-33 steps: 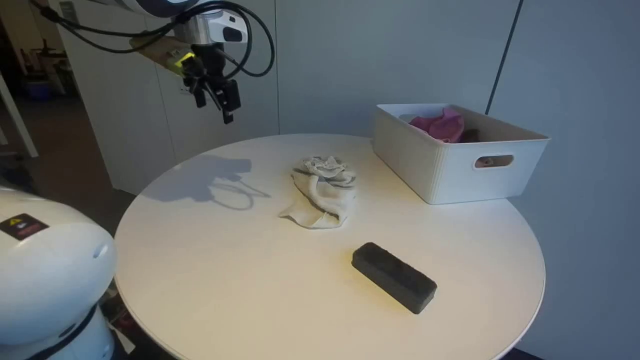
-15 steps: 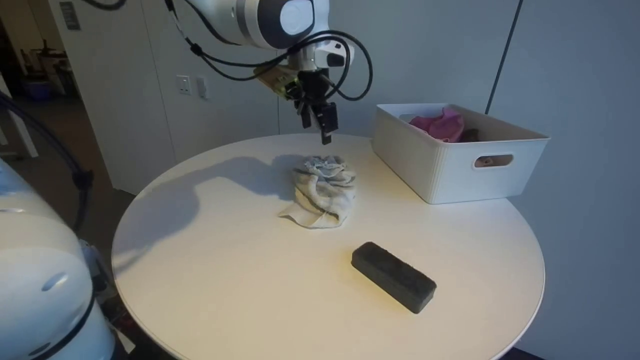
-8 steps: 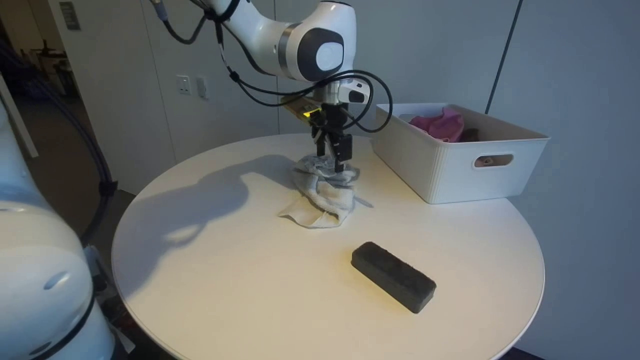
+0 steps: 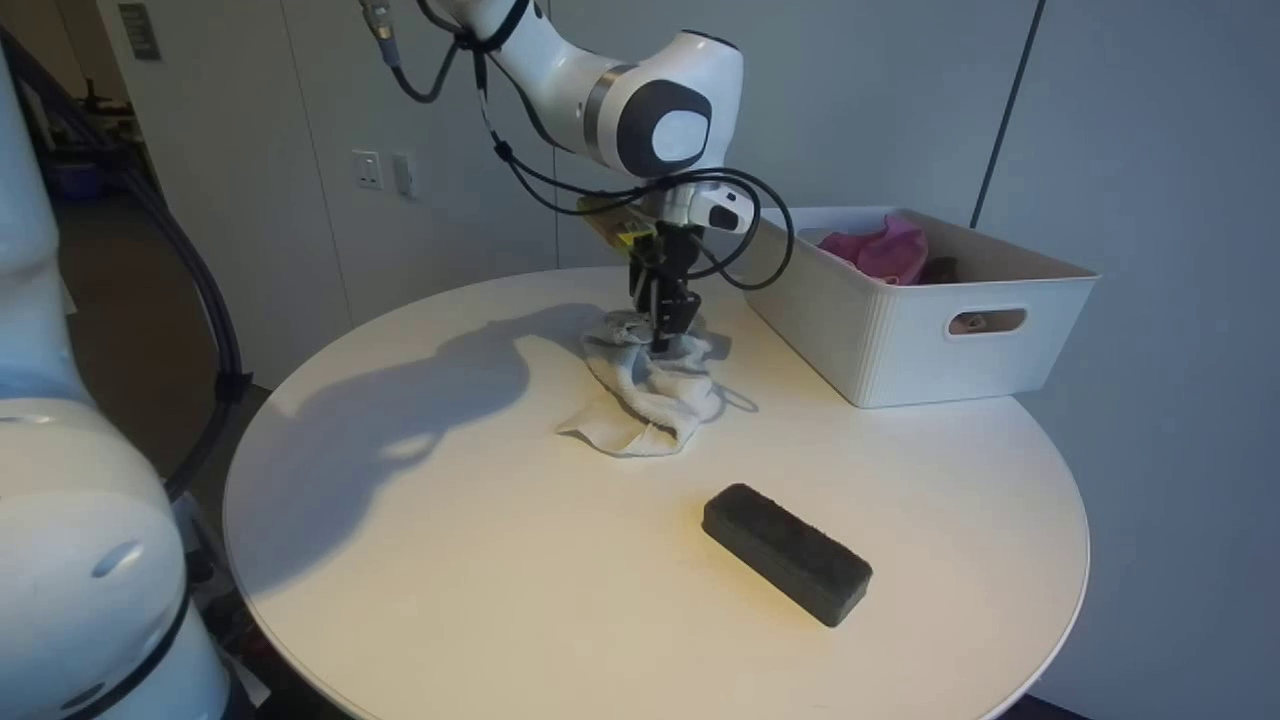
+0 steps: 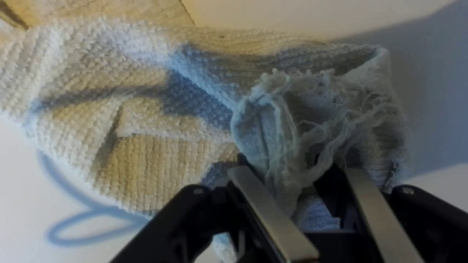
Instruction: Use the shirt to wipe the table
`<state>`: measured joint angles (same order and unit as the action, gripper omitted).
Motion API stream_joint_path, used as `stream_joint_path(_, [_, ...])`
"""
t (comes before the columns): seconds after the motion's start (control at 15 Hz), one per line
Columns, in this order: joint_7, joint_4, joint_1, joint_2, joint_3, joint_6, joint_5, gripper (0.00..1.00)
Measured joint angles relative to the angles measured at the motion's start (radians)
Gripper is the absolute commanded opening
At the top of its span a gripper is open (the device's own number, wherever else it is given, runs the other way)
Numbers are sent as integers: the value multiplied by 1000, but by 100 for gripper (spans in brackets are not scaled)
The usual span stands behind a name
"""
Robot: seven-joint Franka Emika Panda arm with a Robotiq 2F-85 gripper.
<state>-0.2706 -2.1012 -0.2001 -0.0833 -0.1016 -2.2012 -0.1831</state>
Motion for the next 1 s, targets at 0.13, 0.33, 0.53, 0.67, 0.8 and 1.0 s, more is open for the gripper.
stream_joint_path(0.13, [1,18,3,0,-2,28,-2,13])
stream_joint_path(0.33, [0,28,3,-8,-14,57,-2,5])
stream_joint_path(0.53, [0,34,3,-28,-31,74,-2,9])
stream_joint_path(0.67, [7,41,2,-47,-40,88,-5,9])
stream_joint_path(0.8, [38,48,0,-58,-45,99,-24,9])
stream_joint_path(1.0, [117,36,-8,-47,-51,128,-84,9])
